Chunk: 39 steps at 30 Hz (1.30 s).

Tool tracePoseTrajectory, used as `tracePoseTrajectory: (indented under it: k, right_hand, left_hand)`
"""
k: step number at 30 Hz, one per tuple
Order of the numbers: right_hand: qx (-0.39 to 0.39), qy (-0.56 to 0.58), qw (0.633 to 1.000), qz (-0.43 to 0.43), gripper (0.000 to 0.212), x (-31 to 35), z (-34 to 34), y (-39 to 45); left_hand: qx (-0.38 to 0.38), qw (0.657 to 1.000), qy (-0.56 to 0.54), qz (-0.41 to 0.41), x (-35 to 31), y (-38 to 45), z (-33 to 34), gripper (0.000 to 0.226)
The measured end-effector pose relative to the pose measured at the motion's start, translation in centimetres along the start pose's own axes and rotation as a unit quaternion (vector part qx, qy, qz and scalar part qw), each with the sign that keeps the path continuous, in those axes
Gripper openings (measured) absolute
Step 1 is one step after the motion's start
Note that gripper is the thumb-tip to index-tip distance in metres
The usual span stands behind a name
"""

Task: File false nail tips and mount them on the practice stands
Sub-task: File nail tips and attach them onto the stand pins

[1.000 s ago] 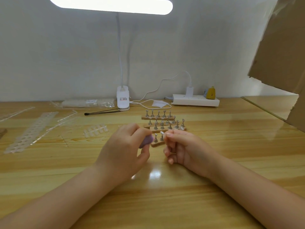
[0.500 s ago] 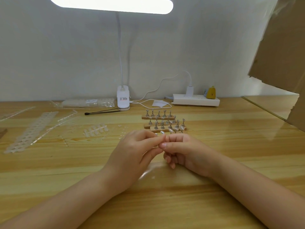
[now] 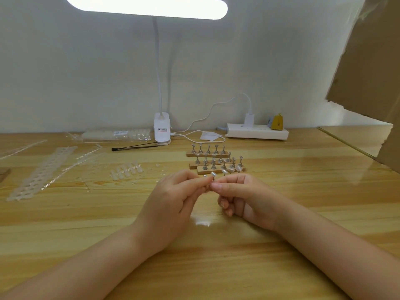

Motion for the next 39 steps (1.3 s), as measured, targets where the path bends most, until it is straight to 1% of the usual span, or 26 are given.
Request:
tracePoseTrajectory:
  k: [3,7,10,12,16,19,23,25,27,29,30,32,33,34,36,38,39]
  right_hand:
    - [-0.003,0.016,1.000,-0.008,0.015,0.1,-0.1,0.0]
    - [-0.005,-0.029,1.000,-0.002,0.013,0.0,0.3,-0.1]
    - [0.005,-0.046,0.999,0.008,0.012,-0.1,0.6,-0.2]
    - [0.004,-0.049,0.999,0.012,0.012,-0.1,0.7,-0.2]
    - [-0.040,-0.039,0.998,-0.001,0.021,-0.1,0.3,-0.1]
    - [-0.060,-0.044,0.997,-0.016,0.017,0.0,0.3,-0.1]
    - [-0.068,-0.052,0.996,-0.021,0.015,0.1,0.3,-0.2]
    - [-0.086,-0.050,0.995,-0.022,0.015,0.0,0.1,-0.2]
    - [-0.114,-0.036,0.993,-0.023,0.015,-0.1,-0.5,-0.1]
    - [-0.135,-0.007,0.991,-0.021,0.014,-0.2,-1.1,-0.1]
    - [-0.142,0.010,0.990,-0.018,0.016,-0.2,-1.3,-0.1]
    - [-0.150,0.039,0.988,-0.013,0.024,-0.3,-1.6,-0.1]
    - [-0.152,0.047,0.987,-0.010,0.027,-0.3,-1.7,-0.1]
    - [-0.152,0.051,0.987,-0.009,0.029,-0.4,-1.7,0.0]
    - [-0.145,0.052,0.988,-0.007,0.031,-0.4,-1.7,0.0]
    - [-0.134,0.043,0.990,-0.011,0.030,-0.4,-1.5,0.1]
    - [-0.125,0.033,0.992,-0.015,0.028,-0.3,-1.3,0.1]
  left_hand:
    - [-0.008,1.000,-0.001,-0.006,0.2,0.0,-0.1,0.028]
    - [-0.037,0.999,-0.009,-0.016,0.4,0.0,-0.6,0.020]
    - [-0.038,0.998,-0.025,-0.036,0.8,-0.1,-0.5,0.022]
    - [-0.033,0.998,-0.030,-0.035,0.7,-0.1,-0.4,0.022]
    - [-0.037,0.998,0.003,-0.044,0.7,-0.1,-0.8,0.021]
    - [-0.033,0.997,0.021,-0.068,1.0,-0.4,-1.0,0.025]
    - [-0.012,0.996,0.064,-0.061,0.7,-0.2,-1.1,0.027]
    - [0.005,0.995,0.085,-0.044,0.5,0.1,-1.1,0.028]
    - [0.039,0.989,0.134,-0.038,0.7,0.2,-1.0,0.037]
    - [0.096,0.974,0.197,-0.059,1.5,-0.1,-0.6,0.049]
    - [0.128,0.964,0.216,-0.086,2.3,-0.4,-0.3,0.051]
    - [0.178,0.950,0.213,-0.144,3.9,-1.5,0.4,0.041]
    - [0.183,0.950,0.204,-0.151,4.2,-1.8,0.6,0.034]
    - [0.180,0.953,0.194,-0.150,4.2,-1.8,0.6,0.031]
    - [0.145,0.962,0.174,-0.152,4.0,-1.7,0.3,0.026]
    - [0.059,0.981,0.130,-0.130,3.0,-0.8,-0.9,0.021]
    - [0.016,0.989,0.105,-0.099,2.1,-0.1,-1.4,0.020]
Point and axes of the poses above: each hand's wrist, its own y-axis towards the middle knuckle, its own z-axis out of the palm, x = y × z, the point moved 9 cm from there along y, towards the middle knuckle, and after that the axes turned 15 degrees about z, right-handed, at the moved point
